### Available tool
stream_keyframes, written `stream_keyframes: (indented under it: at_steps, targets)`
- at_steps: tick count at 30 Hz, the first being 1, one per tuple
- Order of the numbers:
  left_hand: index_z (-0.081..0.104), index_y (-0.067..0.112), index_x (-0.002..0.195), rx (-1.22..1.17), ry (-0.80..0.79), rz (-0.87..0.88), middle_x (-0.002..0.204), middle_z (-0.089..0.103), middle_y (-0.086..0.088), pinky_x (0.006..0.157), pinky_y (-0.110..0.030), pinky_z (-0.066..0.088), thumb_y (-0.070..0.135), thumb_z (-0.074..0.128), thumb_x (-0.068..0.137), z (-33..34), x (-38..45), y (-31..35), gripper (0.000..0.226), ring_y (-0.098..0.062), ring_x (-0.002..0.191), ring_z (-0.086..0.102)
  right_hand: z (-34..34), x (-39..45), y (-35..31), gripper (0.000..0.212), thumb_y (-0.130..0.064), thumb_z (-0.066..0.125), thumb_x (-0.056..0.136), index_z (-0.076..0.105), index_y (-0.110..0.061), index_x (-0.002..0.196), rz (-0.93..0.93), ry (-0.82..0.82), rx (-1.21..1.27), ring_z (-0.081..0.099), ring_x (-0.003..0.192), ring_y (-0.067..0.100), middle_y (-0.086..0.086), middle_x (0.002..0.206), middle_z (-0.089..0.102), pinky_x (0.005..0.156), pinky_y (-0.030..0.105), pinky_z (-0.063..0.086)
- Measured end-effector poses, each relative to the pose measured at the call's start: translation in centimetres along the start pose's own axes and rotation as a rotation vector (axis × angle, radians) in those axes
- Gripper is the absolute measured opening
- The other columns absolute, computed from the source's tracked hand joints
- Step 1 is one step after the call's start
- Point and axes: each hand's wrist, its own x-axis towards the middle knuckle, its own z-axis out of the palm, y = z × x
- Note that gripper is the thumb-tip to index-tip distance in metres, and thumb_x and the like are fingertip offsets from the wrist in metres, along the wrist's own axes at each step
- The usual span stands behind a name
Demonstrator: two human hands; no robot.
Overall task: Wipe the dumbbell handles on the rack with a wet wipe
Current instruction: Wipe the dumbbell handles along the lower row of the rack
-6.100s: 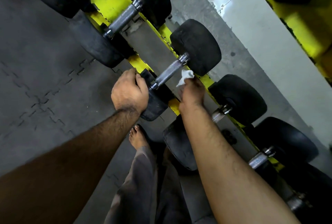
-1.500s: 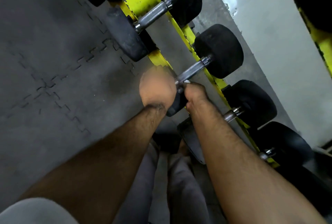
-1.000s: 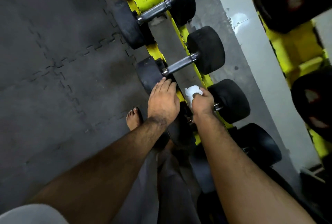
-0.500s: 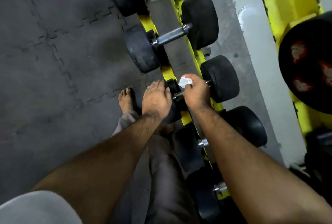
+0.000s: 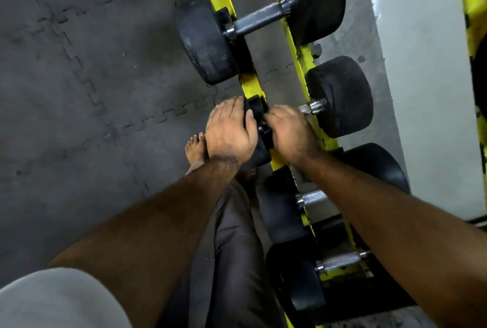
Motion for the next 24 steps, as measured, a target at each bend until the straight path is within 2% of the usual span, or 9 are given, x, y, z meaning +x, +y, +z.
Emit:
stream_keyframes:
  at_steps: [2,5,7,11,13,16,18,21,24]
  targets:
    - [0.063,0.001,0.126,0.005,0.016,-0.004,0.126,0.066,-0.014,0.107,-0.043,0.042,0.033,0.039,0.098,0.2,-0.1,-0.2,0.048,-0.029,0.119,0.059,0.8,-1.2,0.0,0.048,-0.019,0.037,0.088,0.065,-0.004,0.123,-0.019,-0.078,-0.073,0.056,0.122,0.036,0.015,0.119,0.065,0.111,0.047,0.038]
    - [0.063,0.001,0.126,0.015,0.041,0.004,0.125,0.066,-0.014,0.107,-0.043,0.042,0.032,0.04,0.098,0.3,-0.1,-0.1,0.048,-0.029,0.119,0.06,0.9,-2.3,0.8,0.055,-0.019,0.039,0.088,0.053,-0.004,0.139,-0.116,-0.113,-0.132,0.045,0.135,0.033,0.014,0.136,0.056,0.12,0.046,0.025]
    - [0.063,0.001,0.126,0.006,0.041,0.016,0.126,0.066,-0.014,0.108,-0.043,0.042,0.032,0.039,0.097,0.4,-0.1,-0.1,0.049,-0.029,0.12,0.059,0.5,-2.1,2.0,0.045,-0.017,0.043,0.093,0.057,-0.006,0.135,-0.093,-0.069,-0.149,0.048,0.131,0.032,0.013,0.132,0.059,0.119,0.045,0.027]
    - [0.062,0.001,0.128,0.003,0.04,0.009,0.127,0.065,-0.014,0.109,-0.043,0.041,0.033,0.038,0.097,0.2,-0.2,-0.1,0.05,-0.029,0.121,0.058,0.4,-0.9,3.0,0.025,-0.01,0.051,0.093,0.072,-0.005,0.106,0.137,0.149,-0.065,0.061,0.111,0.035,0.012,0.105,0.071,0.105,0.042,0.042]
    - [0.063,0.001,0.127,0.005,0.043,0.012,0.127,0.066,-0.014,0.108,-0.043,0.042,0.033,0.038,0.097,0.2,-0.1,0.0,0.05,-0.029,0.12,0.059,1.9,-1.0,0.9,0.032,-0.007,0.052,0.088,0.073,-0.006,0.111,0.114,0.124,-0.037,0.062,0.115,0.033,0.011,0.112,0.072,0.108,0.043,0.04]
    - [0.062,0.003,0.128,0.012,0.039,0.004,0.128,0.065,-0.013,0.109,-0.042,0.041,0.034,0.038,0.097,0.5,-0.1,-0.2,0.05,-0.028,0.121,0.059,3.2,-1.8,0.0,0.039,-0.014,0.047,0.09,0.07,-0.011,0.122,-0.061,0.04,-0.026,0.06,0.122,0.027,0.007,0.123,0.069,0.114,0.04,0.034]
    - [0.063,0.003,0.128,0.008,0.048,0.011,0.128,0.065,-0.012,0.108,-0.042,0.041,0.033,0.038,0.097,0.7,-0.1,-0.4,0.05,-0.027,0.12,0.059,2.3,-1.7,1.9,0.038,-0.011,0.049,0.091,0.069,-0.011,0.122,-0.032,0.062,-0.033,0.058,0.123,0.028,0.007,0.123,0.069,0.114,0.041,0.034]
    - [0.063,0.003,0.127,0.003,0.063,0.016,0.126,0.066,-0.012,0.107,-0.042,0.043,0.033,0.039,0.097,0.7,-0.2,-0.4,0.048,-0.028,0.119,0.06,1.5,-1.8,2.6,0.044,-0.009,0.041,0.088,0.069,-0.006,0.121,0.2,0.145,-0.063,0.056,0.125,0.032,0.01,0.122,0.069,0.113,0.043,0.036]
    - [0.064,0.003,0.125,0.009,0.068,0.014,0.125,0.067,-0.012,0.106,-0.042,0.043,0.032,0.04,0.097,0.7,-0.1,-0.3,0.047,-0.028,0.117,0.061,3.3,-2.6,-0.5,0.045,-0.013,0.04,0.091,0.066,-0.006,0.127,0.03,0.103,-0.058,0.055,0.128,0.032,0.01,0.129,0.066,0.115,0.043,0.031]
